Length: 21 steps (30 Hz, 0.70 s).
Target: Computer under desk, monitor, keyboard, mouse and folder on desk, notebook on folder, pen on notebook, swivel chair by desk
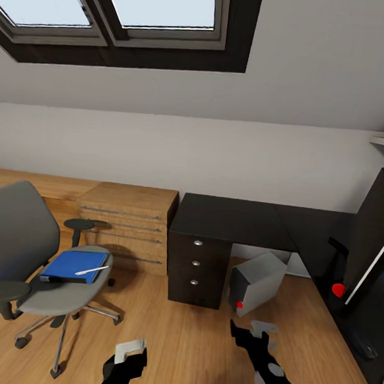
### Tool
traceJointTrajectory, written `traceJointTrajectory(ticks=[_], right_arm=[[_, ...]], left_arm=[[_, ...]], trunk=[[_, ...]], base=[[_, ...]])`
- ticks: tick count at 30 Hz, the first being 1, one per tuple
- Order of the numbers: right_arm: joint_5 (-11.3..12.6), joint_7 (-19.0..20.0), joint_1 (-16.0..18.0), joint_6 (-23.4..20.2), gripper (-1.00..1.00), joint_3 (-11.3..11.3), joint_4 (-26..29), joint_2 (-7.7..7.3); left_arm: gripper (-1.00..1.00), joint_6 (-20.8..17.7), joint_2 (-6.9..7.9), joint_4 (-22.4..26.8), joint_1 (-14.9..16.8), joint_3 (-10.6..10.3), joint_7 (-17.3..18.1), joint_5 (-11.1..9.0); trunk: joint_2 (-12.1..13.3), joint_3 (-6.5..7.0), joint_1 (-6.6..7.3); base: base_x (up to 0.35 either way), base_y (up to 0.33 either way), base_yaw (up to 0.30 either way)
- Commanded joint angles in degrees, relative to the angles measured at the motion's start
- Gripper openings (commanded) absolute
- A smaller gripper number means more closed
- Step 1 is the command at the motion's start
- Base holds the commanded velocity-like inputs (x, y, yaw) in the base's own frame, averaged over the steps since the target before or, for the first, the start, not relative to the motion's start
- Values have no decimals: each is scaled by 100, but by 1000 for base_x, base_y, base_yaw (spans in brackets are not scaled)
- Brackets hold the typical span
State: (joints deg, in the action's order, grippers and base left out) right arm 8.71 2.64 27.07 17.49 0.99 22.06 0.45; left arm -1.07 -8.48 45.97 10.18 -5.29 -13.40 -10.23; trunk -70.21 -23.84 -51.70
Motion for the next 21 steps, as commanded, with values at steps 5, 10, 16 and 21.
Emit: traceJointTrajectory(ticks=[5,10,16,21], right_arm=[[76,-106,-108,-2093,100,-73,2034,-50],[150,-429,-417,-3963,100,-375,3827,-72],[251,-489,-902,-4775,100,-507,4683,-70],[253,-503,-1311,-4928,100,-535,5316,-81]], left_arm=[[100,-529,3,1166,1,4,-41,-66],[100,-1747,66,1699,-10,19,-54,-53],[100,-1952,81,1669,-15,19,-56,-42],[100,-1984,83,1764,-16,17,-57,-41]], trunk=[[199,82,110],[359,154,198],[359,154,198],[359,154,198]], base=[[0,0,0],[0,0,0],[0,0,0],[0,0,0]])
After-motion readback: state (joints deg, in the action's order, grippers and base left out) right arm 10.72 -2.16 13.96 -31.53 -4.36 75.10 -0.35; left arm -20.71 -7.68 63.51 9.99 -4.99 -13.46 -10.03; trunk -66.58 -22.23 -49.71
